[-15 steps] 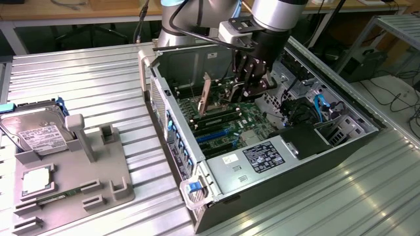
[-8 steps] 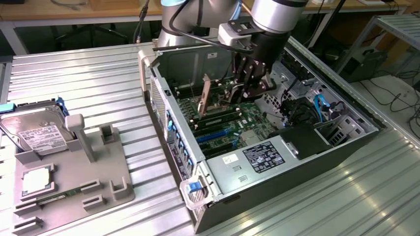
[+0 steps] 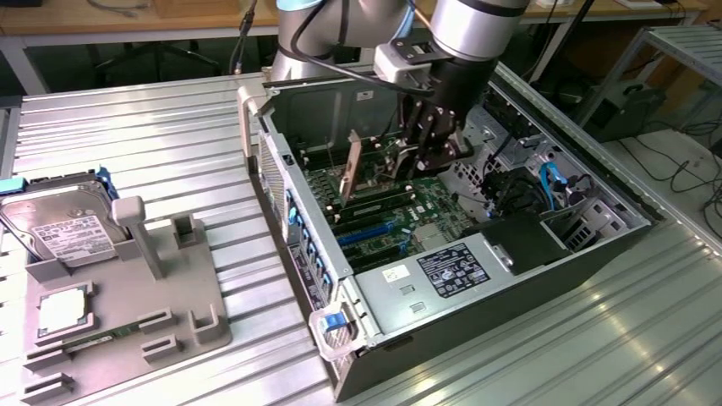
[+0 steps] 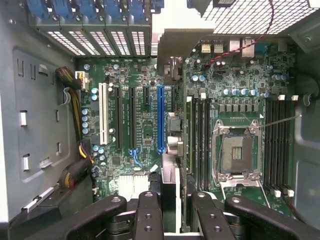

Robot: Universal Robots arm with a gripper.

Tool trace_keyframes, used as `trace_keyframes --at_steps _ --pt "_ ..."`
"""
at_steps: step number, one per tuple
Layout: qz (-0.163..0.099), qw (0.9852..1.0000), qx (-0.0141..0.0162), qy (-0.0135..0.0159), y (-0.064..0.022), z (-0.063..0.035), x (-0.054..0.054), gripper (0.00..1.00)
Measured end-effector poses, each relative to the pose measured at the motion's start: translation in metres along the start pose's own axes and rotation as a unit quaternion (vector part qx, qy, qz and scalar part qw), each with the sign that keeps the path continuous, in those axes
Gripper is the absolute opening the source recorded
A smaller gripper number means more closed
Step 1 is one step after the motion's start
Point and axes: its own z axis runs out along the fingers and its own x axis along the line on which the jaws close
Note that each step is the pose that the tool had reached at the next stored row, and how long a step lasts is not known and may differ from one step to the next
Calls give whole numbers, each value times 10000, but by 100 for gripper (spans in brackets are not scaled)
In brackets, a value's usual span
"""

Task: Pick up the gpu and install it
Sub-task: 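Insert the gpu into the slot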

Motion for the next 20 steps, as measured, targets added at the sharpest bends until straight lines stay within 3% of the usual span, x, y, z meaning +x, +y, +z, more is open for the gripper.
trace_keyframes --at_steps 20 --pt "0 10000 0 0 38 95 4 28"
